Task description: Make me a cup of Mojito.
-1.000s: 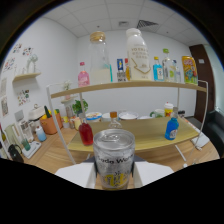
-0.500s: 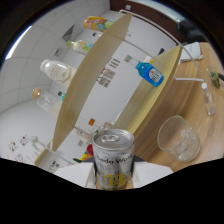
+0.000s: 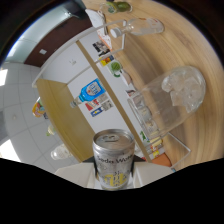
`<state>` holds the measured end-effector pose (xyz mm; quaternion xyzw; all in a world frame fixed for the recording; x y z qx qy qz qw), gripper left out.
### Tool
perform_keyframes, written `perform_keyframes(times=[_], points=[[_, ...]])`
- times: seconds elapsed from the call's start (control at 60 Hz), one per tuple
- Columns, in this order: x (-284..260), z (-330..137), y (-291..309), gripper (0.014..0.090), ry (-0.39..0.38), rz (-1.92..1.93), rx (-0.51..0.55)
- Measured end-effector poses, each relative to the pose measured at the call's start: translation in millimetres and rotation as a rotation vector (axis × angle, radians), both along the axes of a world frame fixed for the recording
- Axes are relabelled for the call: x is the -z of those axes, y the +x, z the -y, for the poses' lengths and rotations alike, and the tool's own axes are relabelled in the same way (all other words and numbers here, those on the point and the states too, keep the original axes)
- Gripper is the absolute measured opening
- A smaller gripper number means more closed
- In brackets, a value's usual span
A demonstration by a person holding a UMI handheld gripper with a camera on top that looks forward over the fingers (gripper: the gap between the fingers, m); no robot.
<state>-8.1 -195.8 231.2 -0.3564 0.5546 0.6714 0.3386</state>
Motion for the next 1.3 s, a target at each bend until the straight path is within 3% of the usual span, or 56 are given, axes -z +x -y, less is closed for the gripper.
perform_keyframes(times=[0.183, 0.367, 0.55, 0.767, 1.0, 1.3], points=[[-13, 1, 19, 0.0517, 0.052, -0.22, 0.033], [-14, -2, 16, 0.052, 0.027, -0.133, 0.019], [-40, 4, 7, 0.0523, 0.005, 0.526, 0.045], [-68, 0, -27, 0.0521, 0.069, 1.351, 0.09], [-5, -8, -64, 0.0521, 0.054, 1.831, 0.02], [104, -12, -90, 0.0522, -0.007, 2.007, -0.156]])
